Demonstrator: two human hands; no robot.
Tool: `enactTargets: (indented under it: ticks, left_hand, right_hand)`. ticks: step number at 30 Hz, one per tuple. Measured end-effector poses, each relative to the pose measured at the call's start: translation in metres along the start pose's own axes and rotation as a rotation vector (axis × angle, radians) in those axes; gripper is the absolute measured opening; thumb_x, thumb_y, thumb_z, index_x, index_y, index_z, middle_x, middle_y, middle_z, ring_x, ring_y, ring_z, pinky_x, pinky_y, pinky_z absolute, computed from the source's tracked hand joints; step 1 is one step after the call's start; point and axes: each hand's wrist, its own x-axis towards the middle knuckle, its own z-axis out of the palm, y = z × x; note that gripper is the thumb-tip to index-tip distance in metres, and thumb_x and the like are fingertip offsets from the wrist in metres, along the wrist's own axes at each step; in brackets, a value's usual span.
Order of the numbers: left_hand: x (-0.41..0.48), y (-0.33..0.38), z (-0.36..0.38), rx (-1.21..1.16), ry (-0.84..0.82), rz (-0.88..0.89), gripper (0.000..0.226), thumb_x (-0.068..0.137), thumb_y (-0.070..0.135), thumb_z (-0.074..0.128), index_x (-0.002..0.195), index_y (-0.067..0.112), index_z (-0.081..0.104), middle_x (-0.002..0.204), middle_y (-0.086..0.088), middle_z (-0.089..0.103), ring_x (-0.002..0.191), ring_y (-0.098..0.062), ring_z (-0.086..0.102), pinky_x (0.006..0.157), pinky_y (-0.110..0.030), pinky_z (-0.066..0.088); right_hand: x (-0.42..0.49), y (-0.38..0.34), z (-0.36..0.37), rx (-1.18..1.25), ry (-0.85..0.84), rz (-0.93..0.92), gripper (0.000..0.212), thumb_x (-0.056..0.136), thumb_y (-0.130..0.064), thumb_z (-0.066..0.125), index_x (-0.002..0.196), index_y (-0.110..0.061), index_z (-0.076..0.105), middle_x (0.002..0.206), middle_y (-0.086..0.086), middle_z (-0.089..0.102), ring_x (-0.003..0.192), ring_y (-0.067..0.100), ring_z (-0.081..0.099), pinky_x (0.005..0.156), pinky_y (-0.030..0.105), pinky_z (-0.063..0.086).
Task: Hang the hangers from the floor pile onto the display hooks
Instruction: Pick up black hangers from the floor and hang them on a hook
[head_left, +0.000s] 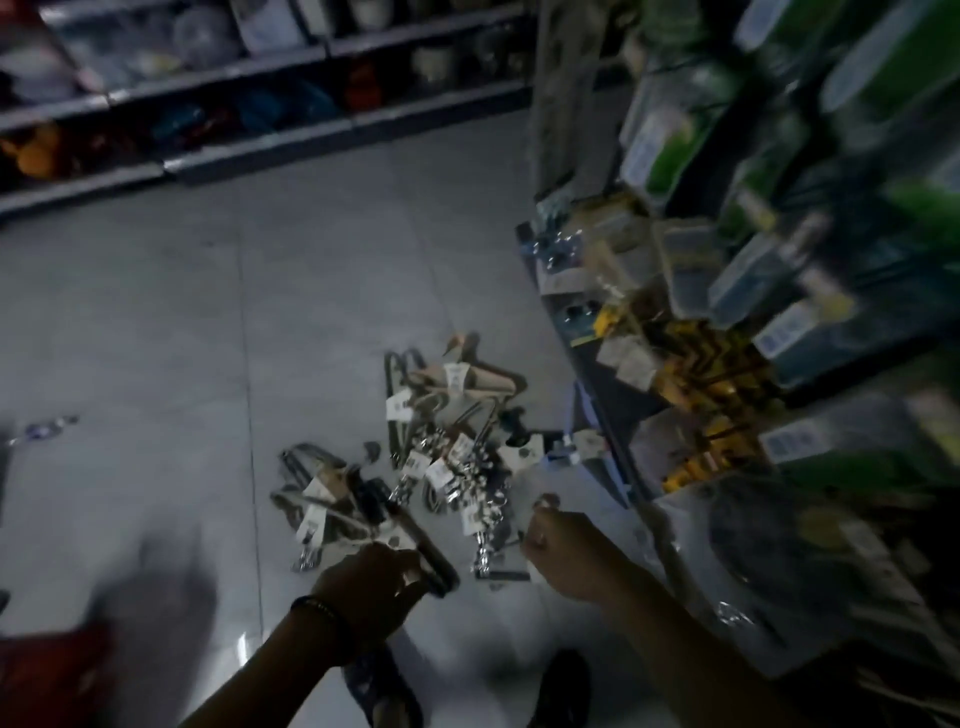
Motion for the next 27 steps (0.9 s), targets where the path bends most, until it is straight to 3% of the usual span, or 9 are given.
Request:
enactTargets:
  ticks: [2, 6, 8, 12, 16, 18, 21, 24, 27]
  left_hand:
    - [0.018, -0.02, -0.002, -0.082, -0.084, -0.005, 0.034, 0.097, 0.058, 0.05, 0.123, 0.041, 0.065, 0.122, 0.008, 0.067, 0.112, -0.015, 0.067, 0.097, -0.037, 0.057]
    - [0.086, -0.089, 0.046, -0.11, -0.209, -0.054, 0.03, 0.101, 0.051, 0.051, 0.122, 0.036, 0.065, 0.128, 0.004, 0.068, 0.116, -0.018, 0.066, 0.1, -0.039, 0.055]
    - [0.124, -0.124, 0.079, -0.084, -0.259, -0.038, 0.033, 0.102, 0.052, 0.049, 0.124, 0.033, 0.063, 0.129, 0.002, 0.067, 0.117, -0.02, 0.064, 0.101, -0.041, 0.054]
    - [0.214, -0.192, 0.157, -0.117, -0.248, -0.056, 0.035, 0.103, 0.05, 0.049, 0.13, 0.031, 0.061, 0.13, 0.002, 0.065, 0.119, -0.019, 0.063, 0.101, -0.04, 0.054]
    - [0.312, -0.259, 0.256, -0.295, -0.255, -0.18, 0.04, 0.104, 0.043, 0.053, 0.137, 0.023, 0.058, 0.137, -0.005, 0.063, 0.124, -0.023, 0.061, 0.106, -0.039, 0.051]
    - [0.36, -0.287, 0.307, -0.473, -0.206, -0.331, 0.041, 0.103, 0.039, 0.057, 0.138, 0.017, 0.059, 0.137, -0.008, 0.064, 0.125, -0.026, 0.061, 0.107, -0.037, 0.049]
    - [0.415, -0.313, 0.377, -0.822, -0.058, -0.591, 0.042, 0.101, 0.033, 0.063, 0.136, 0.011, 0.06, 0.134, -0.01, 0.066, 0.123, -0.031, 0.061, 0.101, -0.034, 0.049]
    - [0.444, -0.319, 0.422, -1.36, 0.077, -0.781, 0.033, 0.099, 0.025, 0.069, 0.129, 0.016, 0.058, 0.127, -0.007, 0.063, 0.11, -0.029, 0.06, 0.104, -0.045, 0.052]
    - [0.46, -0.314, 0.442, -1.744, 0.241, -0.833, 0.036, 0.099, 0.022, 0.068, 0.133, 0.015, 0.058, 0.126, -0.005, 0.067, 0.1, -0.022, 0.062, 0.084, -0.036, 0.052]
  right_hand:
    - [0.037, -0.009, 0.032, -0.008, -0.044, 0.049, 0.014, 0.099, -0.041, 0.054, 0.093, -0.029, 0.055, 0.105, 0.01, 0.069, 0.11, 0.033, 0.064, 0.093, 0.04, 0.047]
    - [0.125, -0.017, 0.103, -0.024, -0.082, 0.144, 0.031, 0.099, -0.039, 0.058, 0.121, -0.018, 0.062, 0.113, 0.007, 0.069, 0.105, 0.028, 0.066, 0.082, 0.033, 0.047]
    - [0.174, -0.016, 0.147, -0.029, -0.113, 0.153, 0.029, 0.098, -0.039, 0.061, 0.115, -0.016, 0.066, 0.11, 0.005, 0.071, 0.105, 0.024, 0.067, 0.078, 0.029, 0.042]
    - [0.282, 0.001, 0.244, -0.029, -0.254, 0.153, 0.02, 0.097, -0.034, 0.061, 0.103, -0.016, 0.063, 0.097, 0.004, 0.065, 0.098, 0.027, 0.068, 0.076, 0.031, 0.051]
    - [0.399, 0.04, 0.345, -0.016, -0.328, 0.187, 0.025, 0.098, -0.034, 0.062, 0.11, -0.012, 0.06, 0.103, 0.008, 0.067, 0.09, 0.026, 0.067, 0.069, 0.033, 0.054]
    - [0.45, 0.056, 0.391, -0.009, -0.346, 0.175, 0.023, 0.1, -0.033, 0.061, 0.106, -0.011, 0.06, 0.098, 0.007, 0.066, 0.086, 0.024, 0.065, 0.064, 0.03, 0.053]
    - [0.511, 0.075, 0.45, 0.029, -0.298, 0.164, 0.024, 0.095, -0.032, 0.063, 0.101, -0.009, 0.064, 0.094, 0.008, 0.07, 0.087, 0.027, 0.067, 0.071, 0.035, 0.056]
    - [0.545, 0.09, 0.496, 0.09, -0.288, 0.216, 0.051, 0.087, -0.043, 0.067, 0.124, -0.01, 0.055, 0.112, 0.011, 0.069, 0.092, 0.025, 0.067, 0.059, 0.03, 0.047]
    - [0.557, 0.095, 0.527, 0.212, -0.339, 0.319, 0.081, 0.082, -0.055, 0.069, 0.146, -0.014, 0.04, 0.126, 0.011, 0.064, 0.097, 0.023, 0.067, 0.067, 0.036, 0.055]
